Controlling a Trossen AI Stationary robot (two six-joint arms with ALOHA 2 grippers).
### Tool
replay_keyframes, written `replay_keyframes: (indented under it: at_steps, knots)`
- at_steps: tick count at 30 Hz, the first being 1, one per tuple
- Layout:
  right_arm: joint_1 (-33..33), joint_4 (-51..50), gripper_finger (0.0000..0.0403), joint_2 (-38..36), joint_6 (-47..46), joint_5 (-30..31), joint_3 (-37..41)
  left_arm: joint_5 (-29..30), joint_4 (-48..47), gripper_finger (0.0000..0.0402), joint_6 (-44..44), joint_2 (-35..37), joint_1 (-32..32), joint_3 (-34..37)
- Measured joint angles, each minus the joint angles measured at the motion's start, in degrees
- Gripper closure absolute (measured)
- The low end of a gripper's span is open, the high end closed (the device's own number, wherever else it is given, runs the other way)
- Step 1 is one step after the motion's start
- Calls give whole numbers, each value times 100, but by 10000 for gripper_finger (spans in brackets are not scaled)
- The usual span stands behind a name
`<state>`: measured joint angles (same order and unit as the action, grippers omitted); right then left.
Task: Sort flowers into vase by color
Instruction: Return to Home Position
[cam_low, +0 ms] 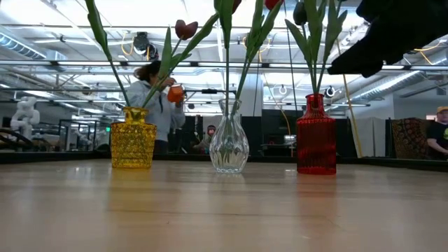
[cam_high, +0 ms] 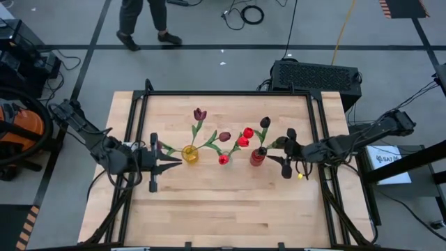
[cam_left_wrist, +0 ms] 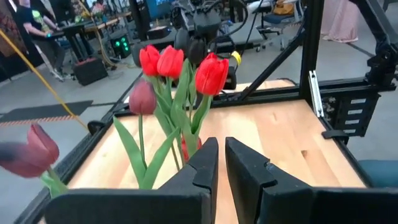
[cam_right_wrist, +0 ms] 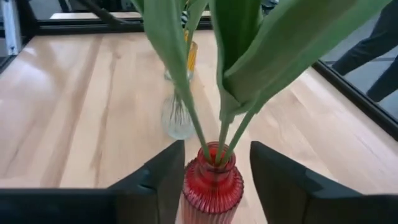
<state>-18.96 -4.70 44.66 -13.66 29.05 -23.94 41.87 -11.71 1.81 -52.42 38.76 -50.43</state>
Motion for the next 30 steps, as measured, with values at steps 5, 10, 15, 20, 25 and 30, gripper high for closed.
replay_keyframes:
  at_steps: [5, 10, 15, 20, 25, 30]
  knots:
    - [0, -118, 205, -380, 372, -479, 0, 115, -92, 364, 56, -6, 0, 152]
    - [-2, -729, 214, -856, 497, -860, 0, 276, -92, 364, 46, 45, 1, 152]
    - [0, -1114, 252, -1290, 491, -847, 0, 300, -102, 364, 48, 233, 55, 152]
    - [-67, -1115, 309, -1524, 696, -858, 0, 344, -73, 364, -72, 352, 111, 157]
    - [-107, -965, 370, -1679, 770, -862, 224, 588, 62, 364, -223, 721, 114, 508]
    - [-107, -849, 397, -1905, 748, -851, 534, 350, 419, 364, -223, 1361, 131, 959]
